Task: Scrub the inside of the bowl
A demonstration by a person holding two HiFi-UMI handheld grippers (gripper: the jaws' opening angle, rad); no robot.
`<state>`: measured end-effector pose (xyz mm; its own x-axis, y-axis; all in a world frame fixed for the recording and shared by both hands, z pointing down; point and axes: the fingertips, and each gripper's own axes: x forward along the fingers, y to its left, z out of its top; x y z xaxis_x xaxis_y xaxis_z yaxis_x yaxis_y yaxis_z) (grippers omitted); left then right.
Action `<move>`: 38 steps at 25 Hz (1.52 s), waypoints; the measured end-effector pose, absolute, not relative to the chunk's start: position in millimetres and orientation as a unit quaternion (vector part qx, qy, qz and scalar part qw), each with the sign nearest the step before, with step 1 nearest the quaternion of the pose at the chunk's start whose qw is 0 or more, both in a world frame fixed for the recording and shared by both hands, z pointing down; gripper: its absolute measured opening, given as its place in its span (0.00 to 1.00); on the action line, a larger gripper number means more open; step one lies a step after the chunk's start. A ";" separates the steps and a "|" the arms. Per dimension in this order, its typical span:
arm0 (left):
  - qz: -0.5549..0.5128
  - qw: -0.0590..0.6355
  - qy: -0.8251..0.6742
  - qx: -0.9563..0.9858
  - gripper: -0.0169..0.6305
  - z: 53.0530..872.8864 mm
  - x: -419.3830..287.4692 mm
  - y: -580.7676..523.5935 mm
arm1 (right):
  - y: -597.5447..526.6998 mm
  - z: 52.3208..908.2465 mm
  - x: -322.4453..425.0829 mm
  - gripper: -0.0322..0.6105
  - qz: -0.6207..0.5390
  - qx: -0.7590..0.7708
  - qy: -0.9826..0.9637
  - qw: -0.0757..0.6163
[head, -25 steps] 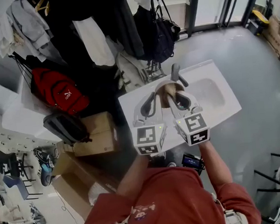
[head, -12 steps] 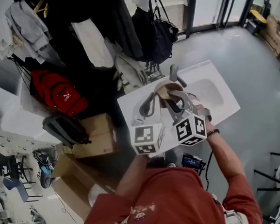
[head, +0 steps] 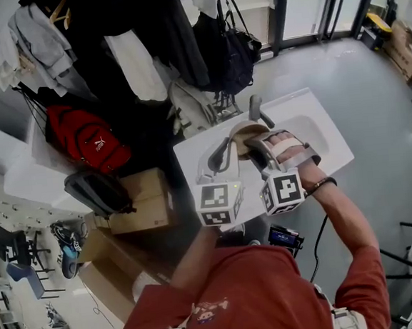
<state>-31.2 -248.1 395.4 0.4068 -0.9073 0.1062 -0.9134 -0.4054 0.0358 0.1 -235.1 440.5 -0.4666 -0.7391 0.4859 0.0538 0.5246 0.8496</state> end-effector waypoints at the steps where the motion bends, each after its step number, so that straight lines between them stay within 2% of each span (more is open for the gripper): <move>1: 0.036 0.044 -0.542 0.838 0.07 396.7 -30.9 -248.5 | -233.7 444.2 -0.4 0.13 -0.440 0.218 -0.733 0.471; 9: 0.035 0.045 -0.543 0.838 0.07 396.9 -29.2 -247.8 | -231.2 448.0 1.7 0.13 -0.456 0.203 -0.711 0.496; 19: 0.024 0.040 -0.551 0.833 0.07 392.5 -29.7 -245.9 | -233.7 439.4 1.9 0.13 -0.360 0.253 -0.784 0.438; 32: 0.016 0.029 -0.565 0.825 0.07 387.2 -31.8 -242.1 | -246.9 416.6 5.7 0.13 -0.083 0.362 -0.886 0.277; 38: 0.006 0.027 -0.571 0.820 0.07 384.4 -35.6 -240.7 | -251.6 410.3 12.7 0.13 0.165 0.387 -0.897 0.136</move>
<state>-35.6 -240.7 384.4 0.3470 -0.9370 0.0400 -0.9376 -0.3456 0.0373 12.7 -251.6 410.3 -0.6625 -0.6500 0.3724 -0.7399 0.6455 -0.1897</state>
